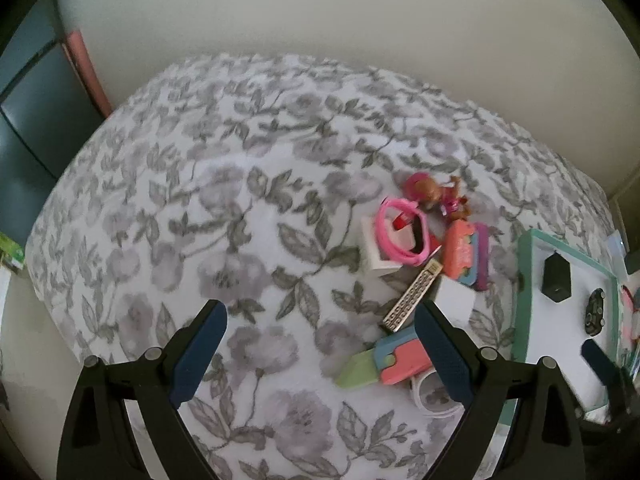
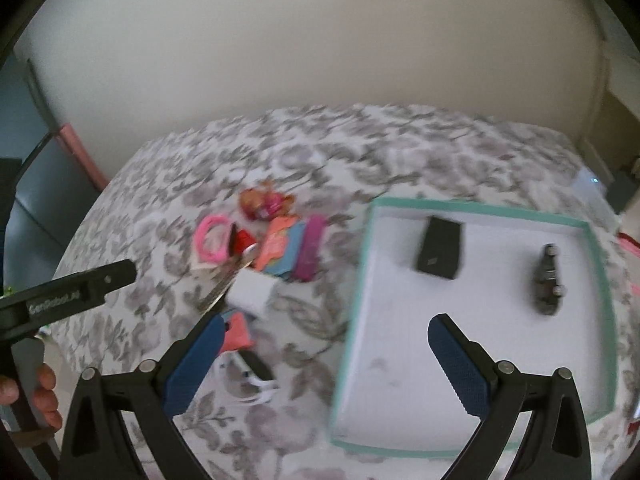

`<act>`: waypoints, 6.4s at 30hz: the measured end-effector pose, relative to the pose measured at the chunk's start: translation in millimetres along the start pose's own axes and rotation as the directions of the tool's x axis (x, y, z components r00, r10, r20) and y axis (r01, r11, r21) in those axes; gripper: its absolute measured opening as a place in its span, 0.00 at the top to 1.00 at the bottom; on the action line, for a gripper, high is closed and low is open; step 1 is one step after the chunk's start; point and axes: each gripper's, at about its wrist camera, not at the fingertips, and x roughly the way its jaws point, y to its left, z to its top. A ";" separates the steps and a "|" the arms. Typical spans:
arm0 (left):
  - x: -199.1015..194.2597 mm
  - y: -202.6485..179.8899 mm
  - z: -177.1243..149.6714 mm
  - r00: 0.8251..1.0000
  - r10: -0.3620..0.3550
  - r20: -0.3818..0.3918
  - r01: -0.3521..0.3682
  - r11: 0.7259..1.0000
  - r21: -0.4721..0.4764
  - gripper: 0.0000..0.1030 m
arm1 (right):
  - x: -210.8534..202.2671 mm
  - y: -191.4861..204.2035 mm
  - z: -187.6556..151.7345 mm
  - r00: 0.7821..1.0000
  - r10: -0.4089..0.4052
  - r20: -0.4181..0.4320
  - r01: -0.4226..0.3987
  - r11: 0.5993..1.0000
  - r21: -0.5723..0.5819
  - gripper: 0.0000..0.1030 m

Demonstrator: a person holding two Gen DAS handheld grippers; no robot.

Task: Organize rigid objects
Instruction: 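Withdraw both grippers from the tray back toward the pile, then grasp the white smartwatch with the right gripper while left gripper grasps the pink-blue toy knife, then carry the smartwatch and toy knife over the tray and open both grippers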

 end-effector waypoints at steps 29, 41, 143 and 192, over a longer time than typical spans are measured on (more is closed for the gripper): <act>70.7 5.9 -20.0 0.978 -0.022 -0.206 0.018 1.000 -0.021 0.08 | 82.2 65.9 -51.0 0.965 -0.007 -0.263 -0.050 0.976 -0.210 0.12; 71.6 4.5 -18.0 0.977 -0.044 -0.209 0.041 0.999 -0.021 0.09 | 87.6 63.6 -45.1 0.971 -0.015 -0.239 -0.027 0.985 -0.173 0.34; -0.5 -273.8 -56.0 0.973 -0.156 -0.167 0.217 0.861 0.460 0.53 | -21.6 -192.2 -15.3 0.969 -0.169 -0.179 0.220 0.922 0.319 0.44; 37.2 -295.7 -59.0 0.948 -0.181 -0.264 0.278 0.874 0.400 0.46 | 10.6 -214.7 -27.9 0.927 -0.234 -0.294 0.308 0.921 0.238 0.28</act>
